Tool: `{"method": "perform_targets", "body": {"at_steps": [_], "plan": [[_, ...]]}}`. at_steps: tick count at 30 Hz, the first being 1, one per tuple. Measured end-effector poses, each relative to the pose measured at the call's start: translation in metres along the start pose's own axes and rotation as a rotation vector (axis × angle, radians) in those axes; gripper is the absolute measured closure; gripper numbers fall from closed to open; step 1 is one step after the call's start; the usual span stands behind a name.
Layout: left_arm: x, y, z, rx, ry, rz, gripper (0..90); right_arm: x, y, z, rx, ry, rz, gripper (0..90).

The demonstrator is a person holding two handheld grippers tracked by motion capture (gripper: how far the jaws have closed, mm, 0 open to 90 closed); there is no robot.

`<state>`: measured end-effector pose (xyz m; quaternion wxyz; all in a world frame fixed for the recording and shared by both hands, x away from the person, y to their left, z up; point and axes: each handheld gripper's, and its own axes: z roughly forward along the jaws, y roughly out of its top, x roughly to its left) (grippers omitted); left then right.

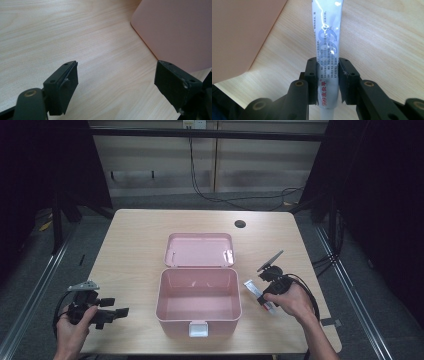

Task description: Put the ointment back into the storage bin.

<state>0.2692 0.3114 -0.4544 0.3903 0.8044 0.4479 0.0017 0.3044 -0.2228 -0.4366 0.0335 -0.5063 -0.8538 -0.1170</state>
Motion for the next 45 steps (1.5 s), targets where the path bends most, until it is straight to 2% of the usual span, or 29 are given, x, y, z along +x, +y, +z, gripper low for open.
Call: {"method": "perform_targets", "body": {"at_steps": [3, 8, 9, 13, 22, 25, 28, 36, 45], "plan": [[0.000, 0.000, 0.000, -0.002, 0.000, -0.001, 19.0, -0.001, -0.001, -0.004, -0.006, 0.006, -0.011, 71.4], [0.000, 0.000, 0.000, -0.001, 0.001, -0.001, 19.0, -0.002, -0.003, -0.007, 0.005, 0.005, -0.003, 71.3], [0.000, 0.000, 0.000, 0.000, 0.001, 0.000, 19.0, -0.002, -0.004, -0.008, 0.007, 0.022, 0.002, 71.2], [0.000, 0.000, 0.000, 0.000, 0.001, 0.000, 19.0, -0.001, -0.005, -0.011, 0.016, 0.001, -0.041, 71.5], [0.000, 0.000, 0.000, 0.001, 0.001, 0.001, 19.0, 0.003, -0.007, -0.022, 0.027, -0.003, -0.116, 71.7], [0.000, 0.000, 0.000, 0.001, 0.001, 0.001, 19.0, 0.004, -0.007, -0.025, 0.039, -0.001, -0.106, 71.7], [0.000, 0.000, 0.000, -0.002, 0.000, -0.003, 19.0, 0.005, -0.007, -0.031, 0.061, -0.012, -0.117, 71.7], [0.000, 0.000, 0.000, 0.000, -0.001, -0.001, 19.0, 0.010, -0.006, -0.050, 0.037, -0.017, -0.190, 71.7], [0.000, 0.000, 0.000, 0.000, 0.004, 0.000, 19.0, 0.011, -0.007, -0.062, 0.004, -0.011, -0.181, 71.6]]}}
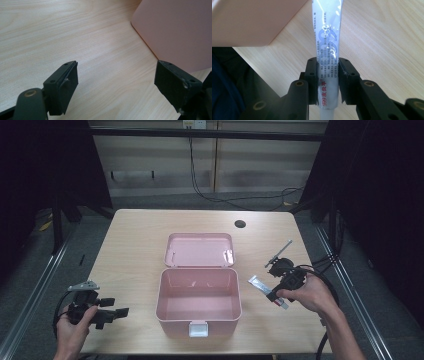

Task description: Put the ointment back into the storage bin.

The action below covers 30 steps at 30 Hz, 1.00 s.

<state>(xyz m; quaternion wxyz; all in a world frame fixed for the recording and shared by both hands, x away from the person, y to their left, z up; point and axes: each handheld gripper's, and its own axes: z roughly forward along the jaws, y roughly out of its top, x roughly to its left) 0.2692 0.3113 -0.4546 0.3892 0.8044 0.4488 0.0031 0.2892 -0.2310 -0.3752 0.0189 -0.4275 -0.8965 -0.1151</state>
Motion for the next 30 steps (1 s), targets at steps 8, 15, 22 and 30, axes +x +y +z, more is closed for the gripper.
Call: {"method": "perform_targets", "body": {"at_steps": [8, 15, 22, 30], "plan": [[0.000, 0.000, 0.000, 0.000, -0.001, 0.002, 18.9, -0.001, -0.003, -0.013, -0.031, -0.015, 0.028, 71.6], [0.000, 0.000, 0.000, 0.000, -0.001, 0.001, 19.0, 0.002, 0.002, -0.026, -0.052, -0.032, 0.009, 71.6], [0.000, 0.000, 0.000, 0.000, -0.001, 0.002, 19.0, 0.008, 0.010, -0.029, -0.060, -0.029, -0.027, 71.5], [-0.001, 0.000, 0.000, 0.004, -0.005, 0.001, 18.9, 0.017, 0.018, -0.039, -0.066, -0.028, -0.075, 71.6]]}}
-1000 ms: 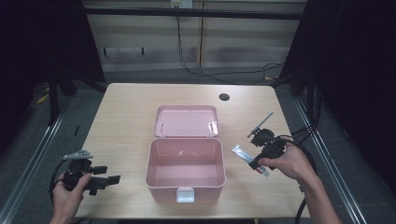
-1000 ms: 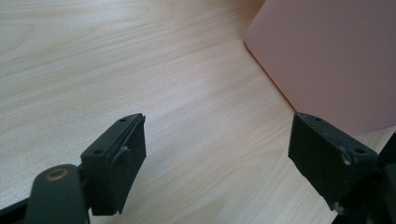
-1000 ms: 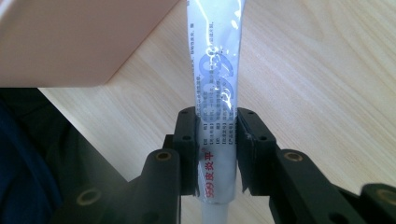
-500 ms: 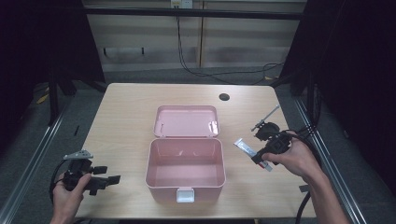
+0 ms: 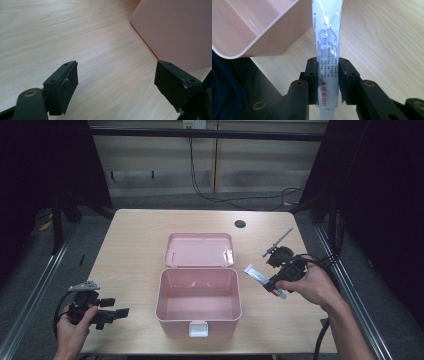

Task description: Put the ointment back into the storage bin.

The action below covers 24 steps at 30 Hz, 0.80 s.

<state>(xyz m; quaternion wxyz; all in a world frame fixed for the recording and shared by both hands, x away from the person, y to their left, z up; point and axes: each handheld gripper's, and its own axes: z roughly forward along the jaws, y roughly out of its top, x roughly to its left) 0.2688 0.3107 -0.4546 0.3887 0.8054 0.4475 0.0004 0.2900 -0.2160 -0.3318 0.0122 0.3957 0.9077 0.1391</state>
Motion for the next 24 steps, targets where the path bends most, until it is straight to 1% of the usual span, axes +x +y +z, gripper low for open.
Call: {"method": "perform_targets", "body": {"at_steps": [3, 5, 6, 10, 15, 19, 20, 22, 23, 24], "plan": [[0.000, 0.000, 0.000, -0.004, 0.003, -0.002, 19.0, 0.006, 0.006, -0.004, -0.002, 0.002, -0.027, 71.6], [0.000, 0.000, 0.000, -0.003, 0.002, -0.003, 19.0, 0.007, 0.008, -0.005, -0.002, 0.003, -0.030, 71.6], [0.000, 0.000, 0.000, 0.000, 0.000, 0.000, 19.0, 0.011, 0.012, -0.007, -0.003, 0.003, -0.043, 71.6], [0.001, 0.000, -0.001, -0.002, 0.001, 0.002, 19.0, 0.017, 0.020, -0.007, 0.000, 0.003, -0.085, 71.6], [0.001, 0.000, -0.001, -0.007, 0.001, 0.003, 19.0, 0.027, 0.030, -0.007, 0.001, 0.021, -0.116, 71.6], [0.000, 0.000, -0.001, -0.013, 0.001, 0.003, 19.0, 0.035, 0.040, -0.007, 0.007, 0.033, -0.152, 71.6], [0.000, 0.000, -0.001, -0.011, -0.001, 0.007, 19.0, 0.038, 0.042, -0.008, 0.007, 0.040, -0.156, 71.6], [0.000, 0.000, -0.001, -0.011, 0.000, 0.009, 19.0, 0.040, 0.044, -0.008, 0.010, 0.038, -0.156, 71.6], [0.000, 0.000, -0.001, -0.013, 0.000, 0.012, 19.0, 0.044, 0.049, -0.008, 0.012, 0.042, -0.180, 71.6], [0.000, 0.000, -0.001, -0.013, 0.000, 0.012, 19.0, 0.046, 0.051, -0.008, 0.010, 0.044, -0.182, 71.6]]}}
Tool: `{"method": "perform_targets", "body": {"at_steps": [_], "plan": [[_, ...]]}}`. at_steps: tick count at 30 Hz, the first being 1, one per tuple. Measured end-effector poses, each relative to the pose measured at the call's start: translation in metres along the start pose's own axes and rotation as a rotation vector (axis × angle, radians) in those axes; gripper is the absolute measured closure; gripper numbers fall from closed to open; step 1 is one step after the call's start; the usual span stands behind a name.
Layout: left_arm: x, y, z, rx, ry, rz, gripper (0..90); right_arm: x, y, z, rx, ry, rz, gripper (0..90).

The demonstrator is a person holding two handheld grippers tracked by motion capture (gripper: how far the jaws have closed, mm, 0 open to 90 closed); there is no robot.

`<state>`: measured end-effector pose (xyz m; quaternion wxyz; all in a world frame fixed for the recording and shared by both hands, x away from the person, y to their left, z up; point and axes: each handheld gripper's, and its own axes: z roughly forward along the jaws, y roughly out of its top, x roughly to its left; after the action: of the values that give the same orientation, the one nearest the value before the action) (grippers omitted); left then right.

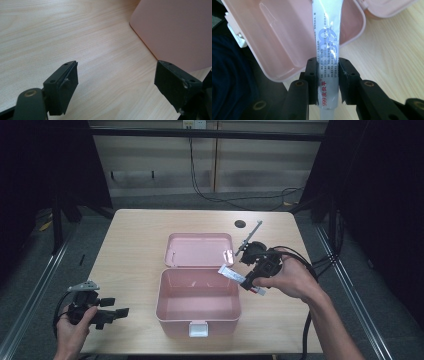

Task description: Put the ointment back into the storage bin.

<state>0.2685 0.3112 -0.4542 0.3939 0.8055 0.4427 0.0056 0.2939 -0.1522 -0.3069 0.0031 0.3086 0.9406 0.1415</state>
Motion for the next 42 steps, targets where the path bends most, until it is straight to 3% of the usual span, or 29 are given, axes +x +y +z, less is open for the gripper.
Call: {"method": "perform_targets", "body": {"at_steps": [17, 29, 31, 36, 42], "plan": [[-0.001, 0.000, -0.001, -0.010, -0.013, 0.008, 19.0, 0.020, 0.032, 0.010, 0.005, 0.035, -0.097, 71.5], [-0.001, 0.000, -0.001, -0.010, -0.011, 0.009, 19.0, 0.033, 0.051, 0.027, 0.053, 0.064, -0.166, 71.5], [-0.001, 0.000, -0.001, -0.009, -0.011, 0.009, 19.0, 0.034, 0.052, 0.028, 0.061, 0.065, -0.160, 71.5], [-0.001, 0.000, -0.002, -0.010, -0.011, 0.009, 19.0, 0.038, 0.058, 0.034, 0.070, 0.081, -0.209, 71.5], [-0.001, 0.000, -0.001, -0.009, -0.010, 0.007, 19.0, 0.041, 0.063, 0.044, 0.097, 0.092, -0.223, 71.5]]}}
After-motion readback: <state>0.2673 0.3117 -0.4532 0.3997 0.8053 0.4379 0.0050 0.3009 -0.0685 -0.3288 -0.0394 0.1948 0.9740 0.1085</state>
